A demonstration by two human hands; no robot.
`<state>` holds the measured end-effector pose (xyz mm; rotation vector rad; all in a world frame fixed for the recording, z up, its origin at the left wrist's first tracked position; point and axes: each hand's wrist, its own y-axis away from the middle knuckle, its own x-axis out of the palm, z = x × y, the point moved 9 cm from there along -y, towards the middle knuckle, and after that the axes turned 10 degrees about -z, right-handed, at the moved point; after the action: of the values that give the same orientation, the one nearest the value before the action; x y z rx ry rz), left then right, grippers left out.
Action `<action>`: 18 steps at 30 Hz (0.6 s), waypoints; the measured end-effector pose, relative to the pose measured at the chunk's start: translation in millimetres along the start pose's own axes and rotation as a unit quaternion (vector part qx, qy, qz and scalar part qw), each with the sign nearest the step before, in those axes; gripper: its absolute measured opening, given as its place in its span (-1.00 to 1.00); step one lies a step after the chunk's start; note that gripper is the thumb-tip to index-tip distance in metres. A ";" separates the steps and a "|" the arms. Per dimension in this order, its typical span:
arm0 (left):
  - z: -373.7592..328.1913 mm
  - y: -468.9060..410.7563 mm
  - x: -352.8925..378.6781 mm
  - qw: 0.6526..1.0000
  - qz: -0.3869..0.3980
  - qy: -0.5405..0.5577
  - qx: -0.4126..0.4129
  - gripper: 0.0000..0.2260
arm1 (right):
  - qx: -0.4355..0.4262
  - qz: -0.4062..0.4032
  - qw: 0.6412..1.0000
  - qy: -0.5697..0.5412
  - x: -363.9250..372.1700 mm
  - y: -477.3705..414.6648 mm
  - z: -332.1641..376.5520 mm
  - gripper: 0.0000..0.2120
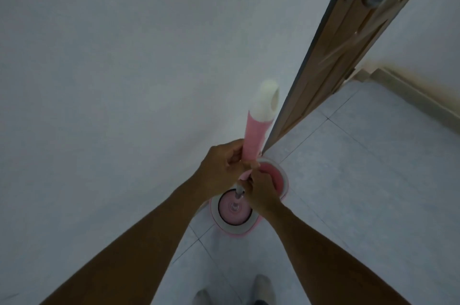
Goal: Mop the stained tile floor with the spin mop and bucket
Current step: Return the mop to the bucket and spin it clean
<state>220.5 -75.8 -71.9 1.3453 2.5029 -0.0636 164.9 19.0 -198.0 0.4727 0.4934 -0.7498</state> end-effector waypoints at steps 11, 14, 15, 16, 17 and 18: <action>1.7 -10.6 -3.8 0.999 0.015 0.028 -0.037 -0.71 | 0.032 0.033 0.995 -0.084 -3.7 -5.0 2.4 -0.80; -40.3 -9.1 -17.2 0.997 0.021 0.068 -0.004 -0.67 | -0.033 0.006 0.996 -0.088 -29.5 -0.7 39.6 -0.74; -55.9 -8.4 -21.9 0.997 0.021 0.075 0.015 -0.67 | -0.058 -0.001 0.995 -0.083 -39.4 0.6 53.3 -0.73; -72.0 -8.1 -27.6 0.996 0.018 0.076 0.035 -0.66 | -0.077 -0.006 0.994 -0.083 -48.4 1.4 65.8 -0.70; -88.5 -7.2 -33.3 0.996 0.013 0.073 0.057 -0.64 | -0.094 -0.010 0.992 -0.087 -57.3 3.1 78.6 -0.68; -104.2 -6.2 -38.7 0.994 0.009 0.071 0.076 -0.62 | -0.110 -0.016 0.989 -0.094 -65.5 5.1 90.8 -0.65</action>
<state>210.6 -92.0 37.8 1.4808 2.6504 -0.1631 150.1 5.0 -87.8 0.1863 0.4028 -0.7528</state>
